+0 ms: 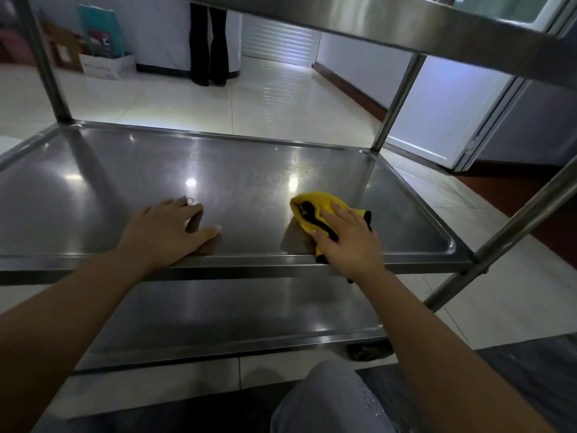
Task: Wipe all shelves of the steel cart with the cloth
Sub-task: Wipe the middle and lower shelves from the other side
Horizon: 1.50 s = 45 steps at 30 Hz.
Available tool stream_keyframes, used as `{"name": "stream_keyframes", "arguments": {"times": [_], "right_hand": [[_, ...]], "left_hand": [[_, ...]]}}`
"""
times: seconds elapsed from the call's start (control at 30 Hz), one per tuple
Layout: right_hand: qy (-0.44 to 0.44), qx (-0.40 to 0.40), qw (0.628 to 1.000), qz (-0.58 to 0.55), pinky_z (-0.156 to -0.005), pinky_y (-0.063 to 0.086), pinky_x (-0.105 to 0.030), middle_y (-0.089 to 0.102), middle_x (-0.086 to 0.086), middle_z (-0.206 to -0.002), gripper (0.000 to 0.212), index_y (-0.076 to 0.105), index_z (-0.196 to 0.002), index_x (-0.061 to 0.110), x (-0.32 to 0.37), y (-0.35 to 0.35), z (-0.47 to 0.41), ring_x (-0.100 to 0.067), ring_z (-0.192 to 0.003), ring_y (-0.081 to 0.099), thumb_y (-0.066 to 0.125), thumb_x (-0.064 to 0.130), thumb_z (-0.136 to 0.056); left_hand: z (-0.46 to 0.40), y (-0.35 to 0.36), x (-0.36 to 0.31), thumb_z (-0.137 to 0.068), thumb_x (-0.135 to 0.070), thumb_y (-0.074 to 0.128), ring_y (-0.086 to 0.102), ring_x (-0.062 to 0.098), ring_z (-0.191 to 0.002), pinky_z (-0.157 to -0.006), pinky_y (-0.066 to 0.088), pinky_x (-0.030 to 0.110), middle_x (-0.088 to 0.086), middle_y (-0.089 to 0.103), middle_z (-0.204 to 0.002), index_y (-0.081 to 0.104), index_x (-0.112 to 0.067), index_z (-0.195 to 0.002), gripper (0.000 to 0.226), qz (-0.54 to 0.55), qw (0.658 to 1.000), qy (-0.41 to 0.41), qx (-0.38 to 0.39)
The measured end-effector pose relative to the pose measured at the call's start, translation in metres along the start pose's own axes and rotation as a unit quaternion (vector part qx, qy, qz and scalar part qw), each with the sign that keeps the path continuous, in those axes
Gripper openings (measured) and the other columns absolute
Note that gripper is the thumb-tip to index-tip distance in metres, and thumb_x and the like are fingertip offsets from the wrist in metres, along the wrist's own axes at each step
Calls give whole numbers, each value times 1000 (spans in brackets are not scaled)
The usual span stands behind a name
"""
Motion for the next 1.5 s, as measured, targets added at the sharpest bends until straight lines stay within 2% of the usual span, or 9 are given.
{"name": "stream_keyframes", "arguments": {"times": [0.17, 0.5, 0.6, 0.7, 0.87, 1.07, 1.23, 1.33, 1.5], "right_hand": [[1, 50, 999, 15, -111, 24, -51, 20, 9, -159, 60, 35, -143, 43, -7, -4, -17, -24, -145, 17, 40, 66, -88], [-91, 112, 990, 13, -109, 31, -53, 22, 1, -159, 56, 35, -145, 36, 79, -7, 16, -30, -141, 26, 49, 43, -90], [-171, 101, 980, -3, -94, 43, -43, 41, 4, -150, 54, 44, -139, 35, 114, -12, 28, -28, -125, 48, 55, 36, -87], [-224, 80, 971, -34, -69, 38, -28, 62, 5, -125, 50, 49, -136, 34, 122, -18, 44, -24, -101, 60, 54, 26, -87], [-289, 28, 954, -73, -85, 49, -38, 58, 2, -134, 51, 54, -134, 24, 132, -25, 68, -26, -112, 59, 56, 11, -86], [-407, -32, 905, -119, -79, 53, -46, 62, -5, -130, 49, 64, -124, 16, 152, -17, 105, -28, -109, 65, 44, 17, -79], [-410, 109, 901, -89, -86, 51, -34, 57, 3, -136, 48, 57, -131, 22, 146, 44, 122, -18, -120, 57, 50, 19, -84], [-329, 194, 919, -94, -95, 48, -34, 52, 8, -141, 50, 50, -138, 28, 130, 99, 122, -15, -124, 52, 53, 16, -90], [-140, 204, 959, -137, -86, 52, -42, 58, -2, -130, 44, 47, -138, 26, 97, 165, 100, -24, -103, 63, 51, 15, -96]], "left_hand": [[-4, -9, -17, -85, -68, 42, 51, 17, -75, -61, 38, 30, -5, 53, -78, 55, -23, -74, 48, -3, 995, -77, -63], [32, -14, -21, -93, -40, 48, 57, 23, -77, -72, 50, 39, 2, 60, -79, 63, -15, -75, 35, 86, 991, -40, -94], [45, -16, -16, -95, -38, 47, 58, 21, -80, -73, 48, 39, 0, 61, -81, 64, -19, -80, 30, 103, 991, 6, -86], [73, -21, -7, -95, -42, 45, 57, 16, -78, -72, 48, 38, -4, 61, -81, 65, -23, -91, 28, 139, 986, 69, -61], [120, -38, 12, -88, -46, 43, 61, 14, -98, -86, 50, 36, -4, 68, -111, 65, -19, -120, 47, 145, 979, 118, -77], [168, -38, 42, -88, -37, 45, 58, 9, -98, -84, 40, 18, -4, 68, -106, 70, -17, -107, 37, 99, 977, 109, -155], [185, 12, 68, -89, -44, 43, 60, 22, -107, -91, 45, 37, 0, 66, -114, 66, -19, -117, 44, 90, 994, 46, -29], [176, 58, 90, -95, -48, 46, 37, 18, -136, -112, 27, 36, -1, 43, -147, 40, -23, -143, 54, 70, 989, -59, 114], [149, 123, 117, -98, -53, 33, 21, 21, -144, -117, 15, 45, 2, 23, -158, 21, -22, -150, 62, 25, 968, -141, 205]]}}
Point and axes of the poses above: each hand's wrist, its own z-axis away from the middle knuckle, its own y-axis out of the palm, x = y × z, the point moved 1 cm from there along -z, towards the middle knuckle
